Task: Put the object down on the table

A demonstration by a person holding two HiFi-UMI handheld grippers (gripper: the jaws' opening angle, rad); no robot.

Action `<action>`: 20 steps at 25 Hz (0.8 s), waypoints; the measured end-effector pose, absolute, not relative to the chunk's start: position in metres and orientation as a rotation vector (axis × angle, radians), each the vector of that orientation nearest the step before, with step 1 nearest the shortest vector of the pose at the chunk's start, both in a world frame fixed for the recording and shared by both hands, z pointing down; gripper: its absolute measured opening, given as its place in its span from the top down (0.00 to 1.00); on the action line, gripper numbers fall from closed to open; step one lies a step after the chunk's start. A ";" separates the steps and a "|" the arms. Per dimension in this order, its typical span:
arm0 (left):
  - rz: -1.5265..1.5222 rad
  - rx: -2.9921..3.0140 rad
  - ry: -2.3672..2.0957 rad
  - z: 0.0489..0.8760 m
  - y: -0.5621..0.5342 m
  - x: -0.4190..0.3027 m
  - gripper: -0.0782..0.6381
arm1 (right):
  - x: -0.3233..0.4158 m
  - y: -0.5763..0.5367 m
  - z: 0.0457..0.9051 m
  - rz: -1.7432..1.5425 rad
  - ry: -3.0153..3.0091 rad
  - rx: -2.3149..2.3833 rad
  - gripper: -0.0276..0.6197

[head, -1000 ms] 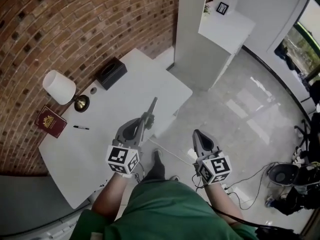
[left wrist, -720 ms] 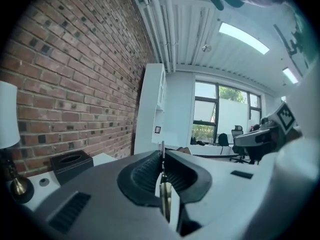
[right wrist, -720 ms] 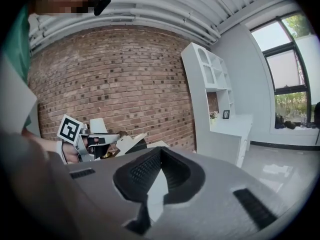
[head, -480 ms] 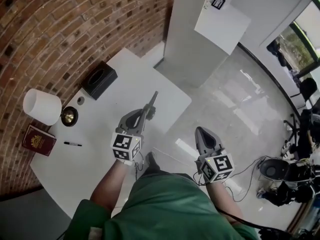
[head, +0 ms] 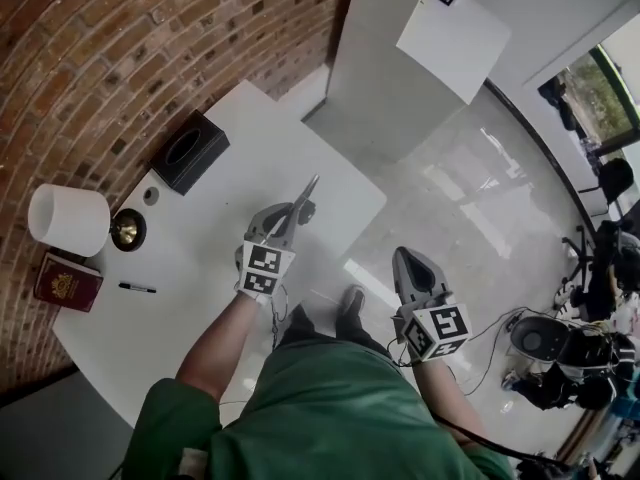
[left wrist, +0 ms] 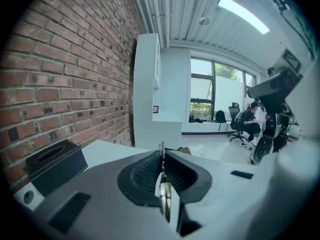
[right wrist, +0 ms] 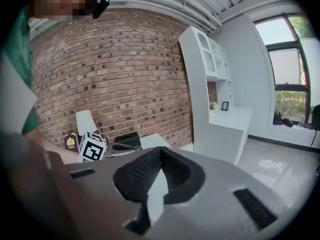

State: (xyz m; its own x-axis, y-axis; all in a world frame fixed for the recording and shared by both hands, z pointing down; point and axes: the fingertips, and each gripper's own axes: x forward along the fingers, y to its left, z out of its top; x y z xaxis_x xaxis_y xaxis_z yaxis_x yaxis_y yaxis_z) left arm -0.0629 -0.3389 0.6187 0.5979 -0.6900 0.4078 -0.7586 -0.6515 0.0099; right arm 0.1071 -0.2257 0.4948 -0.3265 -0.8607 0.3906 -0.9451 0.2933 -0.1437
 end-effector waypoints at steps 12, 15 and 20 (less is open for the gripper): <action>0.973 2.611 -1.237 0.682 -0.350 -0.042 0.86 | 0.139 -0.256 0.489 0.517 -2.398 1.611 0.95; 1.052 2.618 -1.230 0.695 -0.351 -0.038 0.86 | 0.146 -0.258 0.494 0.544 -2.396 1.607 0.95; 1.164 2.651 -1.217 0.714 -0.348 -0.031 0.86 | 0.150 -0.260 0.501 0.569 -2.393 1.594 0.95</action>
State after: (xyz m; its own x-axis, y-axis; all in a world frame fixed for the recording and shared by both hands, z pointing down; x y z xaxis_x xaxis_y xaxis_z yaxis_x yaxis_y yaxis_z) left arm -0.0310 -0.3482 0.7141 0.4252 -0.6537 0.6260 -0.6544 -0.6998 -0.2864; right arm 0.1501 -0.2596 0.5007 -0.3928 -0.8377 0.3794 -0.9188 0.3402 -0.2001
